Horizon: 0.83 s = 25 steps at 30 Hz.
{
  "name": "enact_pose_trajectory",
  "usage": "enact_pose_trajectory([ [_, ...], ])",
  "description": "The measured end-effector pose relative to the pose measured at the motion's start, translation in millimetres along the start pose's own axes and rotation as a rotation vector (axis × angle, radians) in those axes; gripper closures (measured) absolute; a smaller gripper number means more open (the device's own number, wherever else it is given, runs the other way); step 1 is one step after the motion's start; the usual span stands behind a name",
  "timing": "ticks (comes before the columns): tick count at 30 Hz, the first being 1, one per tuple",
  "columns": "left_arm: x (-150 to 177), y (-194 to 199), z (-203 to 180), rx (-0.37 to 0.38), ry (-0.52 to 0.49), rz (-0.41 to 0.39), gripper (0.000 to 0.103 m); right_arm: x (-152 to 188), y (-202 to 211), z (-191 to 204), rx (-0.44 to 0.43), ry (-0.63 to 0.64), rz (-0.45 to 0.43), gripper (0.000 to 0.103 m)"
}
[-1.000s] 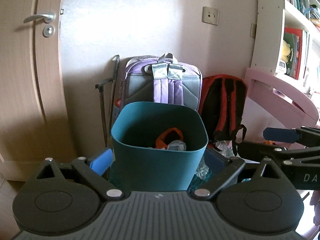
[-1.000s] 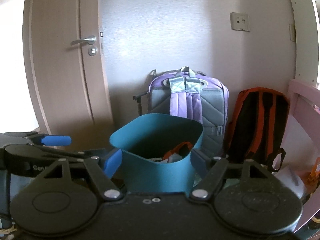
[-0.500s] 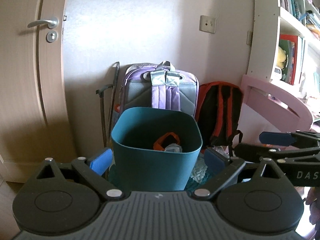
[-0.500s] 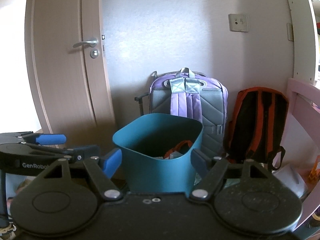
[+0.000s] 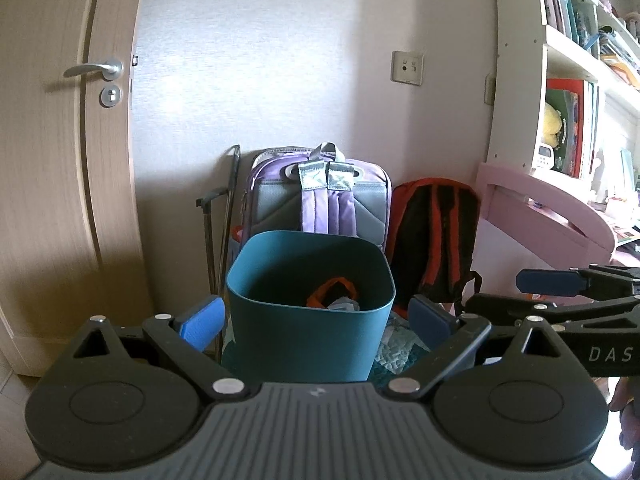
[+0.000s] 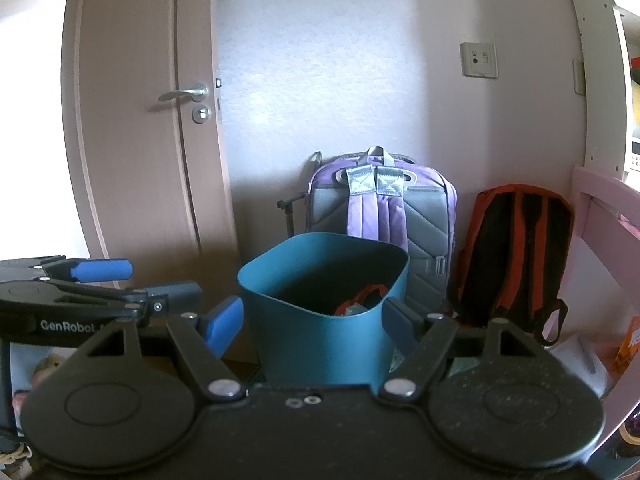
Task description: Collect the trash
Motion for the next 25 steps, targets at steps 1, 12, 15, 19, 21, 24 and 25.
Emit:
enact_pose_trajectory([
  [1,0.1,0.4,0.1,0.001,0.002,0.0,0.004,0.2,1.2,0.3,0.0,-0.001,-0.002,0.027],
  [12,5.7,6.0,-2.6,-0.015,0.003,-0.007,0.004,2.5,3.0,0.9,0.003,-0.002,-0.002,0.027],
  [15,7.3,5.3,-3.1,-0.021,0.002,-0.004,0.004,4.4,1.6,0.0,-0.001,-0.009,0.0,0.027],
  [19,10.4,2.5,-3.8,-0.029,0.008,0.005,0.004,7.7,-0.9,-1.6,0.0,-0.011,0.009,0.027],
  [21,12.3,-0.1,-3.6,-0.033,0.009,0.01,0.004,9.8,-3.3,-1.3,0.002,-0.01,0.014,0.027],
  [24,16.0,-4.0,-1.5,-0.031,0.01,0.019,0.004,13.9,-6.7,-1.6,0.0,-0.013,0.023,0.027],
  [25,17.3,-6.2,-0.4,-0.027,0.013,0.025,0.004,15.4,-7.8,-1.3,-0.001,-0.013,0.026,0.027],
])
Point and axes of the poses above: each gripper's, at about its wrist camera, not at the fingertips, and y roughly against the way its jaws point, z to its left, x to its underside, the point moved 1 cm from there along -y, roughly the way its jaws point, and after that the axes turned 7 degrees about -x, right-handed, at the moved point
